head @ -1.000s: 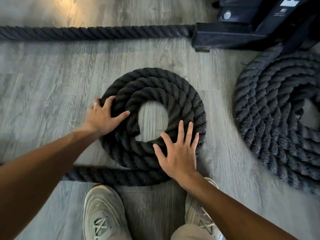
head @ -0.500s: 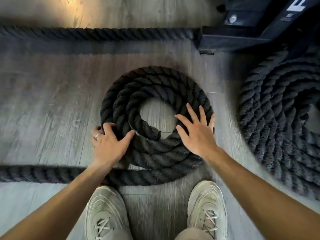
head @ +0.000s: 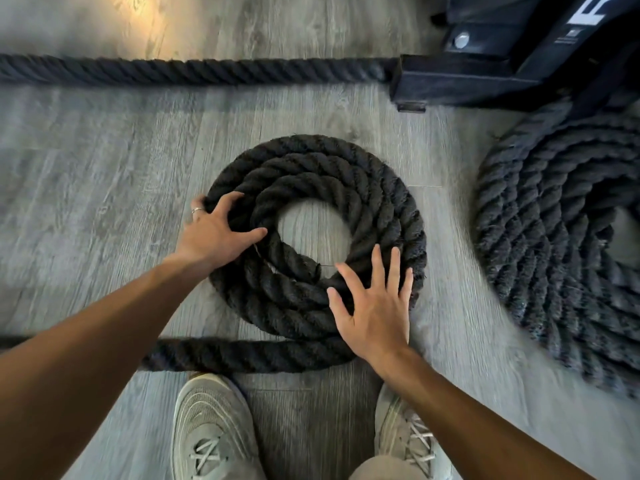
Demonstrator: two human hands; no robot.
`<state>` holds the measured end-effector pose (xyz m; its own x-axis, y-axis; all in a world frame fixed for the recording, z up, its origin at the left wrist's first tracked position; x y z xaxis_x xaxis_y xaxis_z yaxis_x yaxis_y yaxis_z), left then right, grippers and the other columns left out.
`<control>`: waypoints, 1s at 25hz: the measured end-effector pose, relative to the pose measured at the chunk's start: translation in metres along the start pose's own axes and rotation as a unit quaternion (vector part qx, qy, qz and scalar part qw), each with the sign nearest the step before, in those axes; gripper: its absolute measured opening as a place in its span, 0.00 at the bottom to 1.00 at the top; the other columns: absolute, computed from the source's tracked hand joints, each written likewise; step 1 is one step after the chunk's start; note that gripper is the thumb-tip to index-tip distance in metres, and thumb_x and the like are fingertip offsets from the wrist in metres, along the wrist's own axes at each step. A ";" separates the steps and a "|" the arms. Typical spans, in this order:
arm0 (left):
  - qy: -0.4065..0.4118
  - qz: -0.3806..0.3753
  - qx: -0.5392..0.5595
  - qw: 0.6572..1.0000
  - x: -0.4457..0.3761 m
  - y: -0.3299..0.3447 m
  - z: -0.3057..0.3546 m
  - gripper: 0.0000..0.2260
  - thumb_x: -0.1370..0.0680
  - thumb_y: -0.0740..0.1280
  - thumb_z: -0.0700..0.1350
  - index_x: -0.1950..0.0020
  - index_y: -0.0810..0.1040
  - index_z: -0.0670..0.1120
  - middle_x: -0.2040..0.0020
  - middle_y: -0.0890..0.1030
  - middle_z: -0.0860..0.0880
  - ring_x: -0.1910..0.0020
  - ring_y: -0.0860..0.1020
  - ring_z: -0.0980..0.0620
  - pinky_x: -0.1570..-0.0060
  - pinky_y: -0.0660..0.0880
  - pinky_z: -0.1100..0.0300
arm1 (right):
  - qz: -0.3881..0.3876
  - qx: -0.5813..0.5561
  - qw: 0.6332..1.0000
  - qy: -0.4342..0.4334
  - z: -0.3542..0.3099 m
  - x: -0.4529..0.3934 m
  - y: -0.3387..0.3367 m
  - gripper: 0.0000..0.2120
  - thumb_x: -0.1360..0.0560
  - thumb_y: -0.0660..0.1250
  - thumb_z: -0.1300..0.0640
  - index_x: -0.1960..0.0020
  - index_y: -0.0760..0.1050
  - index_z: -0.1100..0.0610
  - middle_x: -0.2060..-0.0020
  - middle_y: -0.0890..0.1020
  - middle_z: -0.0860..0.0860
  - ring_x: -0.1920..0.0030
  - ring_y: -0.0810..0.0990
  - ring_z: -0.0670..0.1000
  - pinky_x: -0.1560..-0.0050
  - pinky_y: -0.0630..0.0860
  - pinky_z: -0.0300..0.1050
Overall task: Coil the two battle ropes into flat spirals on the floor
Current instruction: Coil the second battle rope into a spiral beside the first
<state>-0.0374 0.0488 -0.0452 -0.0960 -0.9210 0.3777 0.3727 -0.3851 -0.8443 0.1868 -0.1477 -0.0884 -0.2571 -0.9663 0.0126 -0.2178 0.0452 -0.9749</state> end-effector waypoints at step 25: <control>-0.038 0.023 -0.067 0.997 -0.015 -0.003 -0.034 0.28 0.23 0.58 0.67 0.24 0.58 0.63 0.29 0.65 0.34 0.37 0.71 0.28 0.36 0.69 0.37 | -0.067 0.005 0.997 -0.028 -0.011 -0.003 -0.007 0.32 0.18 0.44 0.35 0.19 0.57 0.51 0.20 0.53 0.65 0.19 0.44 0.60 0.23 0.47 0.66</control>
<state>-0.0686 0.0620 -0.0613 -0.0090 -0.9328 0.3602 0.2472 -0.3511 -0.9031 0.1783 -0.1423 -0.0794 -0.1730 -0.9763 0.1298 -0.2377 -0.0865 -0.9675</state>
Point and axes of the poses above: each hand's wrist, its own x-axis away from the middle knuckle, its own y-axis out of the palm, z = x × y, the point moved 1 cm from there along -x, towards the middle knuckle
